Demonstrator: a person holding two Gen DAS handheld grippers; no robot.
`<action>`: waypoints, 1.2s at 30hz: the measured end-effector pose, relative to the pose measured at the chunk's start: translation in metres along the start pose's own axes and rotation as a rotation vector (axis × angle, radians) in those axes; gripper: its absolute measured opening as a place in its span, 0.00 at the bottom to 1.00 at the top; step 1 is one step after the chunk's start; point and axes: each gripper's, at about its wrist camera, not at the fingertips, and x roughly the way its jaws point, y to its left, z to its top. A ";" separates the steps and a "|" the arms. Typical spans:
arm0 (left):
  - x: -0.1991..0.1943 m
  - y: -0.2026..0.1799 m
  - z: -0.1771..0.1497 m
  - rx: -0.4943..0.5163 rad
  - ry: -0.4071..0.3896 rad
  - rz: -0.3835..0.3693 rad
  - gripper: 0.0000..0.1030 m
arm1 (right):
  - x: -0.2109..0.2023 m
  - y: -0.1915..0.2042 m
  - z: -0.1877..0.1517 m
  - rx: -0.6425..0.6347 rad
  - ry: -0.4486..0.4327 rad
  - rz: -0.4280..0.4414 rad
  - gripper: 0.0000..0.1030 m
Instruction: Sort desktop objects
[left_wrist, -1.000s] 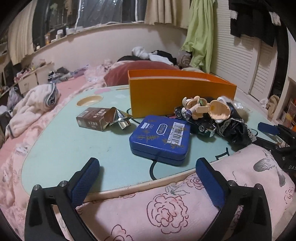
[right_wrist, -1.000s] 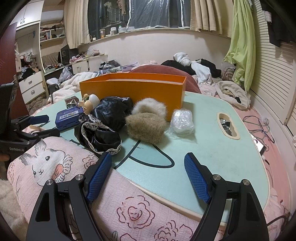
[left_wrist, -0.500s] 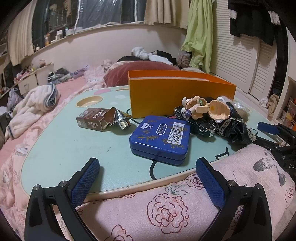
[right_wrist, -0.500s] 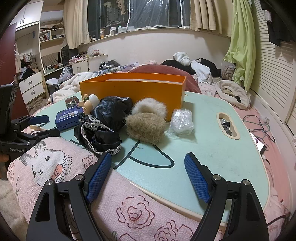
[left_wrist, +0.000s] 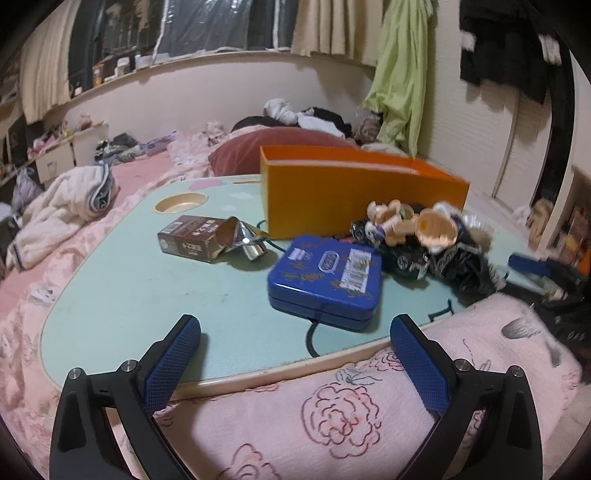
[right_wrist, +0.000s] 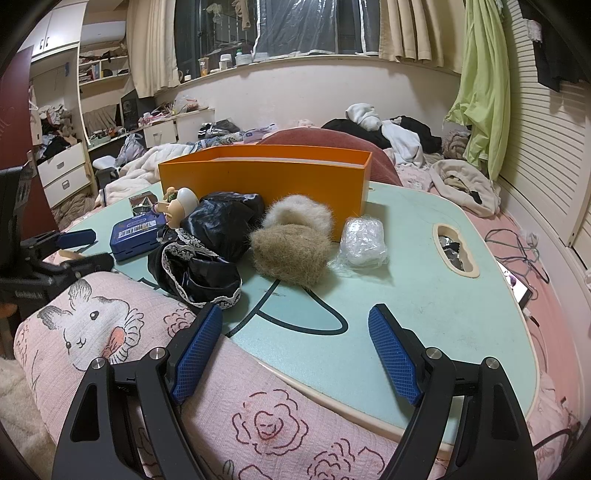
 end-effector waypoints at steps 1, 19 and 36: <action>-0.004 0.005 0.001 -0.013 -0.018 -0.004 0.95 | 0.001 0.000 0.000 0.000 0.000 0.000 0.79; 0.072 0.076 0.109 0.002 0.146 0.066 0.89 | 0.000 -0.003 0.000 0.001 0.000 0.002 0.79; 0.067 0.046 0.069 -0.002 0.184 0.002 0.58 | -0.003 -0.006 -0.002 -0.002 -0.003 0.000 0.79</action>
